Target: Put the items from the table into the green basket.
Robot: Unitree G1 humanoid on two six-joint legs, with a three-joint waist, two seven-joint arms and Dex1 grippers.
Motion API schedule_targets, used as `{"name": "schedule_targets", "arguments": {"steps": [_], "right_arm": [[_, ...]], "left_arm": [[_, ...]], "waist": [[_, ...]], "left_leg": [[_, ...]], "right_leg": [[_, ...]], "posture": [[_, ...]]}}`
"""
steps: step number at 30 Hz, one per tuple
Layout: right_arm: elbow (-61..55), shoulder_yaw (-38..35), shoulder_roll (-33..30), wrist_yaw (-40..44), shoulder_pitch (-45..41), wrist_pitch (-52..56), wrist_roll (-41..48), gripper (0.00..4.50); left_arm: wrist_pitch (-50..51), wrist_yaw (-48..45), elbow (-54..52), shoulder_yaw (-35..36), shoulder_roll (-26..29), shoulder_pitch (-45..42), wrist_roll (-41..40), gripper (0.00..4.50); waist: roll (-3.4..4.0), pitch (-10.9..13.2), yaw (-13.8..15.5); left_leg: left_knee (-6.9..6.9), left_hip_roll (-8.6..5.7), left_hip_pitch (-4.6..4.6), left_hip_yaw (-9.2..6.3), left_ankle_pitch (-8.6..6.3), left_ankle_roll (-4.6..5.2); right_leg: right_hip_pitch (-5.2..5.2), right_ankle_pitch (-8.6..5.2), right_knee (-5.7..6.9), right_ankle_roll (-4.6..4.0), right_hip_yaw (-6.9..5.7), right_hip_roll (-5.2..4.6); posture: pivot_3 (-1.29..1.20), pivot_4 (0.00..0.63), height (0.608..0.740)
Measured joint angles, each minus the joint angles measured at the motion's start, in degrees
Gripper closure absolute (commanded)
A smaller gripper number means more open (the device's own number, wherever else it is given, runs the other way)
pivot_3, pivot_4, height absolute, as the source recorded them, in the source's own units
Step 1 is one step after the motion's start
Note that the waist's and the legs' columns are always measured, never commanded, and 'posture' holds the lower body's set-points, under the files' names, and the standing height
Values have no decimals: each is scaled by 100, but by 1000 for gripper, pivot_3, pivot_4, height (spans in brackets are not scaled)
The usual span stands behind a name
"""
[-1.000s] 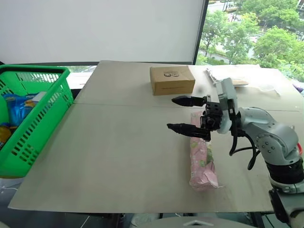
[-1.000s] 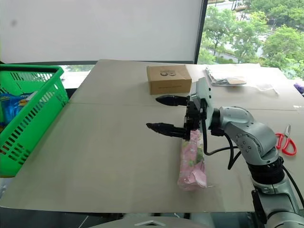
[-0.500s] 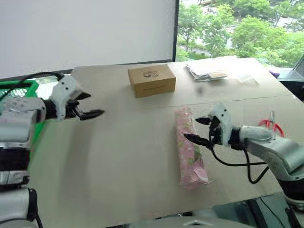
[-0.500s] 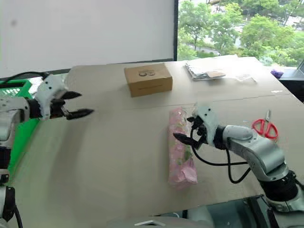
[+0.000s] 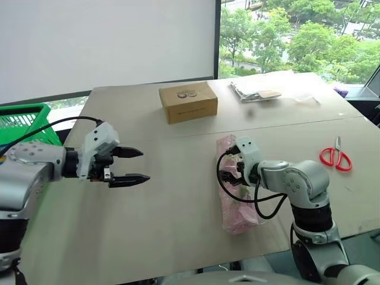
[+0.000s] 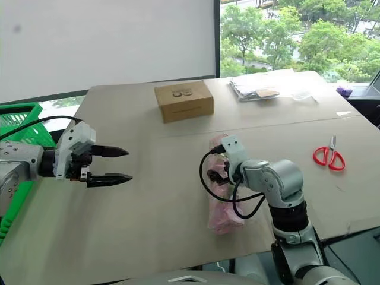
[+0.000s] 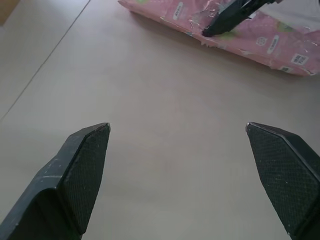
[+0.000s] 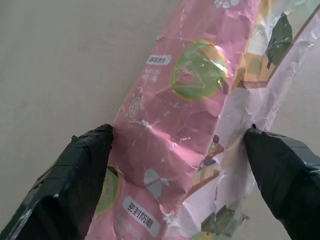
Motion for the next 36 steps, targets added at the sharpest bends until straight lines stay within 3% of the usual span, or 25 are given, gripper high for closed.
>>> {"name": "schedule_targets", "arguments": {"steps": [2, 9, 11, 15, 19, 26, 31, 36], "right_arm": [[65, 20, -30, 18, -42, -2, -26, 859], [97, 97, -207, 110, -128, -2, -43, 3967], [91, 67, -195, 131, -159, 1, -51, 4462], [143, -10, -150, 197, -161, -203, -115, 4462], [248, 242, -547, 1016, -175, -1755, -163, 4462], [97, 198, -603, 2681, -514, -4389, 15, 4462], [29, 557, -665, 3499, -533, -5160, 34, 4462], [250, 601, -428, 3666, -610, -5836, -1, 4462]], "left_arm": [[91, 84, -148, 85, -1, 74, -110, 0], [309, 211, -354, 311, -44, 204, -445, 0], [331, 217, -376, 311, -84, 204, -526, 0], [338, 318, -373, 318, -225, 178, -648, 0], [710, 1057, -138, 695, -1321, -468, -1430, 0], [1309, 2344, -31, 816, -2834, -894, -2658, 0], [1444, 2931, -29, 986, -3289, -1215, -3414, 0], [1589, 3112, -184, 1047, -3288, -1172, -3998, 0]], "waist": [[-1, -1, -5], [1, -3, -11], [0, -4, -15], [3, -2, -24], [24, 14, -2], [17, 10, -33], [15, 10, -25], [16, 10, -39]], "left_leg": [[1, 0, 2, 1, 0, 0], [0, 3, 4, 0, 1, -1], [0, 3, 4, 0, 1, -1], [1, 3, 5, 2, 2, -3], [13, 2, -8, -1, 4, -5], [-4, 4, -18, -3, 1, -4], [-4, 2, -19, -3, 0, -5], [-4, 2, -9, 1, 6, -14]], "right_leg": [[0, 0, 1, 2, 0, 1], [0, -1, 2, 2, 1, 5], [0, -8, 2, 14, 3, 5], [0, -10, 1, 19, 6, 7], [-1, -6, 0, 35, 2, 5], [-12, 9, -5, 10, 8, 6], [-12, 9, -7, 9, 7, 2], [-10, 9, -3, 8, 13, 7]], "posture": [[92, 1, 740], [93, 0, 740], [89, 0, 740], [75, 0, 740], [61, 0, 740], [50, 0, 740], [55, 0, 740], [55, 0, 740]]}}
